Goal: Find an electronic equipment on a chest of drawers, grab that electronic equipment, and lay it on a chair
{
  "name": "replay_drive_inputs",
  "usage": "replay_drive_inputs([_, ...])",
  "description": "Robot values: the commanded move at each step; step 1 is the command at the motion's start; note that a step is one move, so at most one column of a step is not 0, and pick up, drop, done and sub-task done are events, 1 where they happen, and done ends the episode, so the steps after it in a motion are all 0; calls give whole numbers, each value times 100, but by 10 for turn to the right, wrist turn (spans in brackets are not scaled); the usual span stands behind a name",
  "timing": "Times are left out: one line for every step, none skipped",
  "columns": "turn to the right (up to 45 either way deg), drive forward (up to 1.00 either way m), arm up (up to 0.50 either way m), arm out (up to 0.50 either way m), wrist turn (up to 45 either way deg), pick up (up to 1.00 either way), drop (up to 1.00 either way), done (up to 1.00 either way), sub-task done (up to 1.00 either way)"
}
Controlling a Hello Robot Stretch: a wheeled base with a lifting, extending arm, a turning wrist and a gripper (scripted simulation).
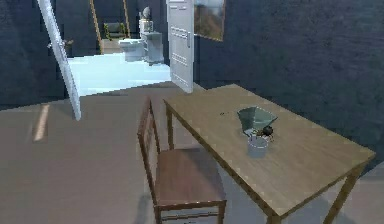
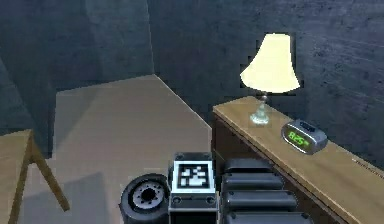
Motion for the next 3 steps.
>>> replay_drive_inputs([0,40,0,0,0,0,0,0,0])
replay_drive_inputs([-450,0,0,0,0,0,0,0,0])
replay_drive_inputs([-450,0,0,0,0,0,0,0,0])
